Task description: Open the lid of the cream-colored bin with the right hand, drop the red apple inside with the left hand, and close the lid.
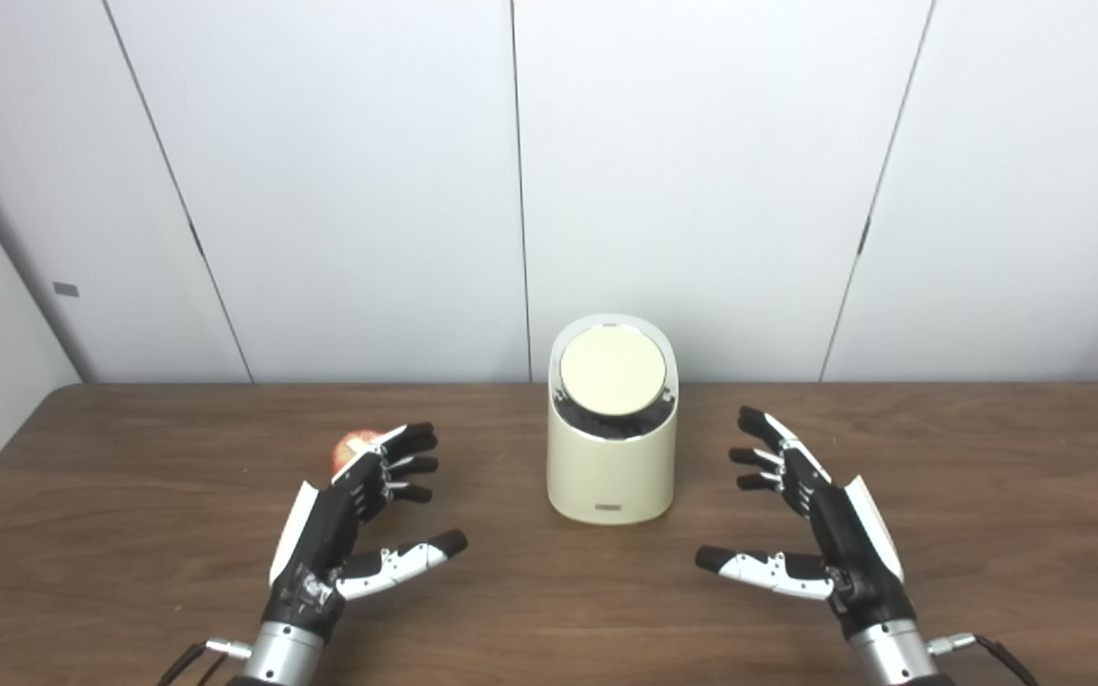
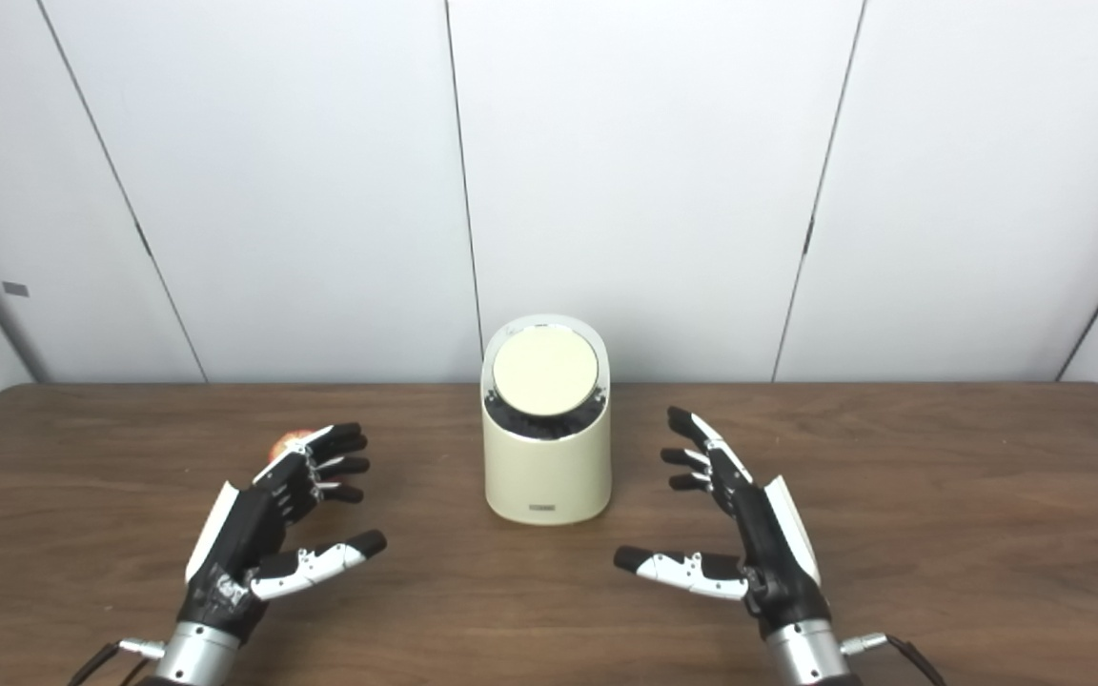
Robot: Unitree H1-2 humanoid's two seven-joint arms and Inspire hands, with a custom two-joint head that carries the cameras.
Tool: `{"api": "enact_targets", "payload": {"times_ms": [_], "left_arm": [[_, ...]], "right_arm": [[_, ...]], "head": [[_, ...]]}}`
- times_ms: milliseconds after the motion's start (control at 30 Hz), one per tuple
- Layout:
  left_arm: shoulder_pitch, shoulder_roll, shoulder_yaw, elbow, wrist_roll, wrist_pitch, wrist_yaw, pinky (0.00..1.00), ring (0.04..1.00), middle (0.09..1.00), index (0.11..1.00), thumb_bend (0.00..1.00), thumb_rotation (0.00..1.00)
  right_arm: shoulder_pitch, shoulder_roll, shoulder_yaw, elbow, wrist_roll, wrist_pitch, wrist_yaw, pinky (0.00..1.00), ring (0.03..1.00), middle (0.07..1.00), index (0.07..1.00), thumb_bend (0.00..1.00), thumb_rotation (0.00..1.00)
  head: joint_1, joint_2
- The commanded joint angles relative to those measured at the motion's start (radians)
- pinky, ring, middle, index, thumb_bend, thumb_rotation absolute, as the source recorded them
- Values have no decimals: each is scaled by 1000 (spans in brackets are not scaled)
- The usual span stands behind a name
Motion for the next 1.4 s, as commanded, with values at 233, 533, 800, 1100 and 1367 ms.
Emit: {"api": "enact_targets", "payload": {"times_ms": [233,533,800,1100,1367], "left_arm": [[-30,7,3,-32,-21,-33,-6,677,789,846,878,805,125],[-28,2,2,-32,-19,-33,-4,647,762,832,881,776,93],[-37,0,-2,-9,-14,-39,-5,644,757,818,876,781,100],[-55,-9,-8,27,8,-52,9,644,754,818,871,787,110],[-61,-11,-10,38,8,-58,8,640,749,817,871,793,123]], "right_arm": [[-28,-2,-7,-34,-3,-21,-16,688,797,896,890,822,293],[-29,3,-9,-47,-36,-5,-34,677,790,893,888,817,298],[-92,40,-14,-74,-126,107,-87,741,841,903,918,824,467],[-310,23,18,-91,-209,333,-18,868,945,989,996,868,485],[-450,13,61,-85,-247,498,34,782,948,992,1000,931,483]], "head": [[0,2],[-3,-1],[0,-7],[0,-18],[7,-18]]}}
